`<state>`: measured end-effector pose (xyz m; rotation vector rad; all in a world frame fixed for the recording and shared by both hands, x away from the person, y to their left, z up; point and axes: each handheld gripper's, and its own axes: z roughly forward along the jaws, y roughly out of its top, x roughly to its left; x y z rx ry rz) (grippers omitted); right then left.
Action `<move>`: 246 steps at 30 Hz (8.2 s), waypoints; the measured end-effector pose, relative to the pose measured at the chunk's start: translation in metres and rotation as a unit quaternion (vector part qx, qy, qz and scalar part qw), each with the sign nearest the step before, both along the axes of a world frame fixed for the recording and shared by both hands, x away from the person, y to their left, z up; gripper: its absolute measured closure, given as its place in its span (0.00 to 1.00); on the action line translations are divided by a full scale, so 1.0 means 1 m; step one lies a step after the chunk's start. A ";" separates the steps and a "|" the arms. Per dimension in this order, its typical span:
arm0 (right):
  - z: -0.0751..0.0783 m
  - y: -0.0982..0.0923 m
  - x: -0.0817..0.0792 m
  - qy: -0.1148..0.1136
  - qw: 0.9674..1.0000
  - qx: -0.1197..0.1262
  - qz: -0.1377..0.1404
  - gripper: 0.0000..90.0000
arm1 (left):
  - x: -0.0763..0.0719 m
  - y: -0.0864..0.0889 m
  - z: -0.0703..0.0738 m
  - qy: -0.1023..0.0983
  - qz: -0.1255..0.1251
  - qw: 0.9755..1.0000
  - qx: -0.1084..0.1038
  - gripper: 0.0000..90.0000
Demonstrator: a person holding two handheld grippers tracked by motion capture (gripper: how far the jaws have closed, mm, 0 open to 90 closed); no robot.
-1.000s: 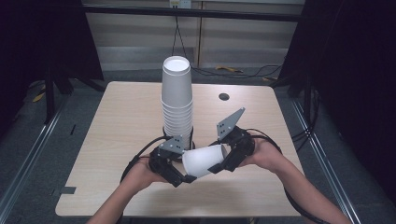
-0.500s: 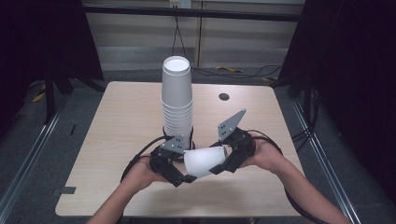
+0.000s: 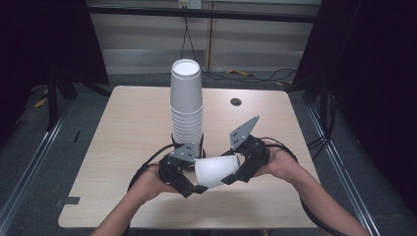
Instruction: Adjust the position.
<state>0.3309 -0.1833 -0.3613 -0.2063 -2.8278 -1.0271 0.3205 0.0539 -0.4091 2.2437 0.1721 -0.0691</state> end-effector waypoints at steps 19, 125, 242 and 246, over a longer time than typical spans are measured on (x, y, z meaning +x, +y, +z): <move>0.002 0.002 0.000 -0.023 0.999 0.038 -0.021 0.19 | 0.003 0.009 0.011 0.009 0.009 1.000 -0.006 0.17; -0.012 0.028 -0.008 -0.041 0.997 -0.057 0.009 0.25 | 0.006 0.006 0.015 0.015 -0.005 1.000 0.008 0.00; -0.128 -0.048 -0.008 -0.093 0.968 0.020 -0.232 0.14 | -0.005 0.020 0.012 0.004 0.019 0.986 0.168 0.13; -0.132 -0.048 -0.008 -0.092 0.967 0.024 -0.237 0.14 | -0.006 0.020 0.012 0.009 0.018 0.986 0.165 0.13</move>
